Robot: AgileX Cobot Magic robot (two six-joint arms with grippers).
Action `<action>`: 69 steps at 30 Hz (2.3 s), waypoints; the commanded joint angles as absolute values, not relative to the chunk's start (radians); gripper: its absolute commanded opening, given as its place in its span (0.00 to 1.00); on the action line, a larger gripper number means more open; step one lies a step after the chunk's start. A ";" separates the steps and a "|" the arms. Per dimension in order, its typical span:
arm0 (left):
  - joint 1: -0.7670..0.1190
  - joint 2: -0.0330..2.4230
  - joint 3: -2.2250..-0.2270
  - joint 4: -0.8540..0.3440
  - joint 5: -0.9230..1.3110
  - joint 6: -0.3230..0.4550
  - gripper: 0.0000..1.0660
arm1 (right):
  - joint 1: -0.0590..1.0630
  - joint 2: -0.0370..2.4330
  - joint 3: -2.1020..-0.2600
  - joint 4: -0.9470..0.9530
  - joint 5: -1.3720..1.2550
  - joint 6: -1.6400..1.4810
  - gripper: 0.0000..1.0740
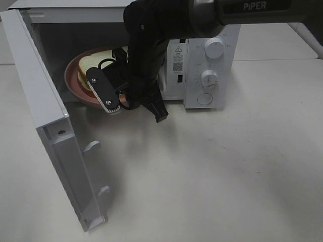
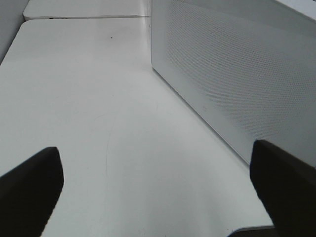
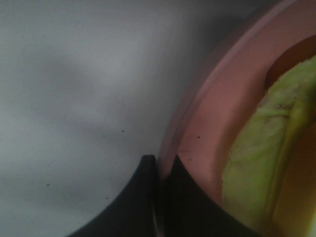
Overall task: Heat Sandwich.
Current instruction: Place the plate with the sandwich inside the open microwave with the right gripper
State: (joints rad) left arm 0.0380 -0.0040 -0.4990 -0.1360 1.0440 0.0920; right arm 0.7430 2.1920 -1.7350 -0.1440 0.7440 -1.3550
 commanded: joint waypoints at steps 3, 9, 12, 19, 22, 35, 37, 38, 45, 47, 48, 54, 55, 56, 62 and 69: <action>0.038 -0.030 -0.494 -0.138 1.035 0.089 0.91 | 0.743 2.229 -1.824 -0.149 0.777 -1.320 0.00; 0.038 -0.030 -0.494 -0.138 1.035 0.089 0.91 | 0.734 2.292 -1.941 -0.150 0.818 -1.270 0.00; 0.038 -0.030 -0.494 -0.138 1.035 0.089 0.91 | 0.732 2.317 -1.990 -0.148 0.831 -1.265 0.00; 0.038 -0.030 -0.494 -0.138 1.035 0.089 0.91 | 0.727 2.376 -2.096 -0.148 0.852 -1.260 0.00; 0.038 -0.030 -0.494 -0.138 1.035 0.089 0.91 | 0.719 2.404 -2.142 -0.148 0.852 -1.259 0.00; 0.038 -0.030 -0.494 -0.138 1.035 0.089 0.91 | 0.698 2.434 -2.184 -0.151 0.842 -1.270 0.02; 0.038 -0.030 -0.494 -0.138 1.035 0.089 0.91 | 0.698 2.434 -2.184 -0.151 0.844 -1.272 0.03; 0.038 -0.030 -0.494 -0.138 1.035 0.089 0.91 | 0.698 2.434 -2.184 -0.151 0.844 -1.272 0.03; 0.038 -0.030 -0.494 -0.138 1.035 0.089 0.91 | 0.699 2.434 -2.184 -0.141 0.845 -1.277 0.12; 0.038 -0.030 -0.494 -0.138 1.035 0.089 0.91 | 0.699 2.434 -2.184 -0.141 0.845 -1.265 0.15; 0.038 -0.030 -0.494 -0.138 1.035 0.089 0.91 | 0.699 2.434 -2.184 -0.141 0.845 -1.246 0.23; 0.038 -0.030 -0.494 -0.138 1.035 0.089 0.91 | 0.699 2.431 -2.180 -0.141 0.844 -1.111 0.53; 0.038 -0.030 -0.494 -0.138 1.035 0.089 0.91 | 0.699 2.424 -2.175 -0.141 0.839 -1.097 0.57; 0.038 -0.030 -0.494 -0.138 1.035 0.089 0.91 | 0.699 2.418 -2.163 -0.141 0.837 -1.091 0.60; 0.038 -0.030 -0.494 -0.138 1.035 0.090 0.91 | 0.699 2.382 -2.090 -0.145 0.802 -1.085 0.70; 0.038 -0.030 -0.494 -0.138 1.035 0.090 0.91 | 0.699 2.351 -2.032 -0.145 0.781 -1.072 0.71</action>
State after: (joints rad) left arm 0.0380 -0.0040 -0.4990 -0.1360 1.0440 0.0920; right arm 0.6970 2.3700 -2.0360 -0.1450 0.7860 -1.0790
